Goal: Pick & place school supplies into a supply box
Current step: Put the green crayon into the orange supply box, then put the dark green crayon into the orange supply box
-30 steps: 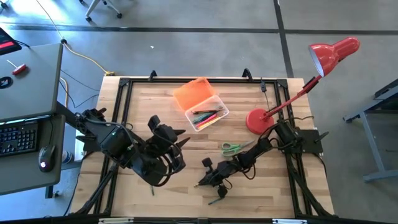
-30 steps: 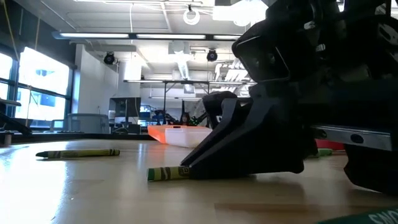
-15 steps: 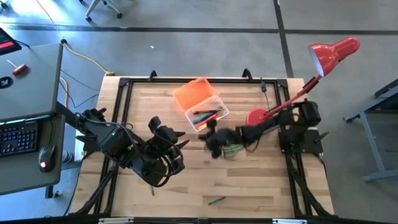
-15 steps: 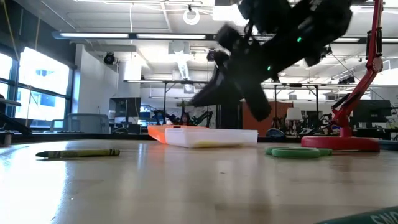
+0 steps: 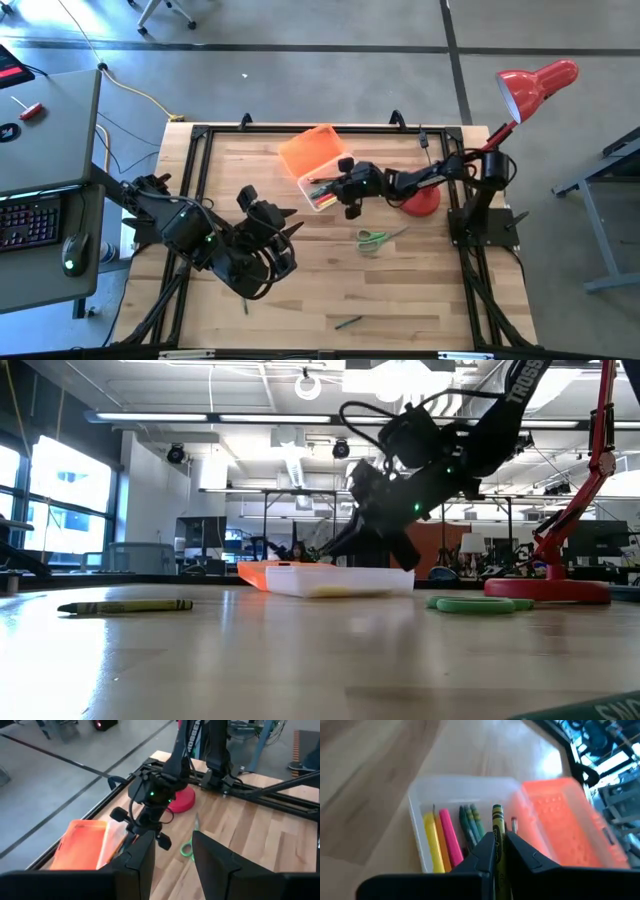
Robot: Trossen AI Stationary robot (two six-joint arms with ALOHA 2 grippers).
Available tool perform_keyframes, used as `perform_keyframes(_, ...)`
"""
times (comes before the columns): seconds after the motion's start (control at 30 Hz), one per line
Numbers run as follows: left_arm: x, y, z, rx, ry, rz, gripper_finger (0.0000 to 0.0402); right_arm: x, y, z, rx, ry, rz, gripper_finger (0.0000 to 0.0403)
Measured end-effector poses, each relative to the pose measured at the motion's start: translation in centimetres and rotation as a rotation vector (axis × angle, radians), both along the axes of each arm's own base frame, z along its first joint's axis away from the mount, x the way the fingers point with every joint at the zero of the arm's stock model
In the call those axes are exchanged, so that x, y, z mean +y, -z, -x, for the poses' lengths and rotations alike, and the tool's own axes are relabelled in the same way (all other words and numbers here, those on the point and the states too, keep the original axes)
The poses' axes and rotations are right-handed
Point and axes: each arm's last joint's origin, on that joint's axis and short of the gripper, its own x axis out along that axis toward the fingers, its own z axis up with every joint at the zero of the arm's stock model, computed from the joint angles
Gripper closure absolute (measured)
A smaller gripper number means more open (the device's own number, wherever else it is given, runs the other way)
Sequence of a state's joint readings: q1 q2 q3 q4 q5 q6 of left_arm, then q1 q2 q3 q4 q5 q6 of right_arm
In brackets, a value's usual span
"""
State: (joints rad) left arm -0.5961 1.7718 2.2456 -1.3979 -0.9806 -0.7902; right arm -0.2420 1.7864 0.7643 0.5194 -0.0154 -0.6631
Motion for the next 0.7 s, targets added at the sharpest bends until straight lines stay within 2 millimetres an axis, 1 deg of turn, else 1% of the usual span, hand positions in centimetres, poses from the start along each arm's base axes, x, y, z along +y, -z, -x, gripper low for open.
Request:
perform_keyframes(0.13, 0.0, 0.0, 0.0, 0.002, 0.004, 0.006, 0.024, 0.2, 0.3, 0.0, 0.026, -0.03, -0.018, 0.0372)
perform_keyframes(0.37, -0.4, 0.2, 0.3, 0.013, 0.019, 0.054, 0.024, 0.6, 0.2, -0.1, 0.024, -0.039, 0.001, 0.0329)
perform_keyframes(0.43, -0.8, 0.8, -0.1, 0.014, 0.001, 0.05, 0.024, 0.6, 0.2, -0.1, 0.02, -0.023, -0.016, 0.0318)
perform_keyframes(0.47, -1.2, 1.2, 0.0, 0.018, -0.005, 0.052, 0.024, 0.7, 0.2, -0.1, 0.016, -0.005, -0.036, 0.0314)
perform_keyframes(0.53, -2.3, 2.7, 0.2, 0.047, -0.017, 0.06, 0.024, 1.0, 0.2, -0.2, 0.003, 0.043, -0.084, 0.0307)
perform_keyframes(0.6, -3.3, 4.8, 0.1, 0.052, -0.06, 0.087, 0.024, 1.6, 0.0, -0.2, -0.016, 0.074, -0.156, 0.0302)
perform_keyframes(0.7, -5.1, 8.4, 1.1, 0.051, -0.147, 0.127, 0.024, 3.0, -0.3, -0.5, -0.044, 0.021, -0.231, 0.03)
